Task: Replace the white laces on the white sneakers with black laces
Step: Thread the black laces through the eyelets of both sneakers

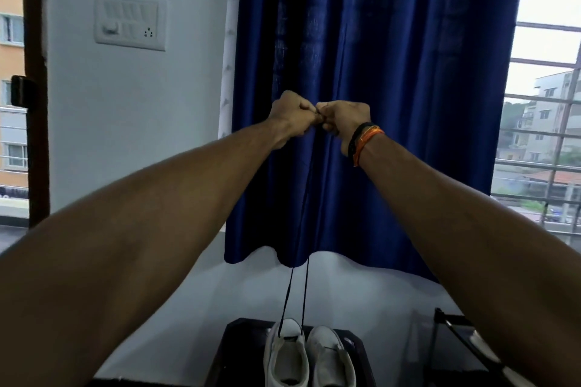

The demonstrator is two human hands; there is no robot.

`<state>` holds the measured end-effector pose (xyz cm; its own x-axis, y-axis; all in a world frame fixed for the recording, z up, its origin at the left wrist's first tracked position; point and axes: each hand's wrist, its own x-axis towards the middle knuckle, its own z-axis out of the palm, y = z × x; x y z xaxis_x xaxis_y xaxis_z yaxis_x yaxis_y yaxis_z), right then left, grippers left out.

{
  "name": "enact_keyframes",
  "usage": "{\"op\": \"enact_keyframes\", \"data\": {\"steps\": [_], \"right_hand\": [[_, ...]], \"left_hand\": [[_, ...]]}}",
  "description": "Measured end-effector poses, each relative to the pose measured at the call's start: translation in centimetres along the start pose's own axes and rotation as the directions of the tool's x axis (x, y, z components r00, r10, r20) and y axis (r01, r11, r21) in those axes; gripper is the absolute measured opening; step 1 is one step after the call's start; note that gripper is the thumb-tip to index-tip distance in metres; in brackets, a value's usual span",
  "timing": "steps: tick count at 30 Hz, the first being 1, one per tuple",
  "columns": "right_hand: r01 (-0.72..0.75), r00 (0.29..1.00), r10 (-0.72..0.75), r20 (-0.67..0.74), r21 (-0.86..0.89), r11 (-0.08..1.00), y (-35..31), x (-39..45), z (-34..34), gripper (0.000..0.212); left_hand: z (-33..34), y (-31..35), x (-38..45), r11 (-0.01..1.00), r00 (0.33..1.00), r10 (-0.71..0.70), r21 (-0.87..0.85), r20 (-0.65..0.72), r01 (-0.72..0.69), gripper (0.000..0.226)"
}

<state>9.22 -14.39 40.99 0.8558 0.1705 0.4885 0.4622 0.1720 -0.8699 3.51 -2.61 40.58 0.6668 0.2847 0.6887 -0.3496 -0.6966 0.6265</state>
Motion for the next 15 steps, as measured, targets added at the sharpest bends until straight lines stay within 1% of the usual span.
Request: {"op": "enact_keyframes", "data": {"steps": [5,7,9,12,15], "right_hand": [[0.032,0.999,-0.033,-0.044,-0.017,0.999,-1.3,-0.3,-0.2,0.009],[0.037,0.997,-0.039,-0.071,-0.030,0.999,-1.8,-0.3,-0.3,0.012],[0.041,0.995,-0.046,-0.087,-0.060,0.997,-2.1,-0.4,-0.5,0.010],[0.043,0.996,-0.050,-0.075,-0.101,0.994,-2.2,-0.4,-0.7,0.004],[0.069,0.995,-0.076,-0.066,-0.095,0.993,-2.2,0.1,-0.8,0.009]], "left_hand": [[0.8,0.5,0.7,1.000,0.998,-0.009,-0.007,-0.055,0.009,0.014],[1.0,0.8,1.1,0.999,0.997,-0.030,-0.024,-0.064,0.028,0.014],[1.1,0.9,1.3,0.998,0.997,-0.041,-0.042,-0.064,0.039,0.015],[1.2,0.8,1.5,0.997,0.996,-0.051,-0.067,-0.072,0.046,0.015],[0.9,0.8,2.0,0.992,0.994,-0.075,-0.106,-0.083,0.066,0.013]]}}
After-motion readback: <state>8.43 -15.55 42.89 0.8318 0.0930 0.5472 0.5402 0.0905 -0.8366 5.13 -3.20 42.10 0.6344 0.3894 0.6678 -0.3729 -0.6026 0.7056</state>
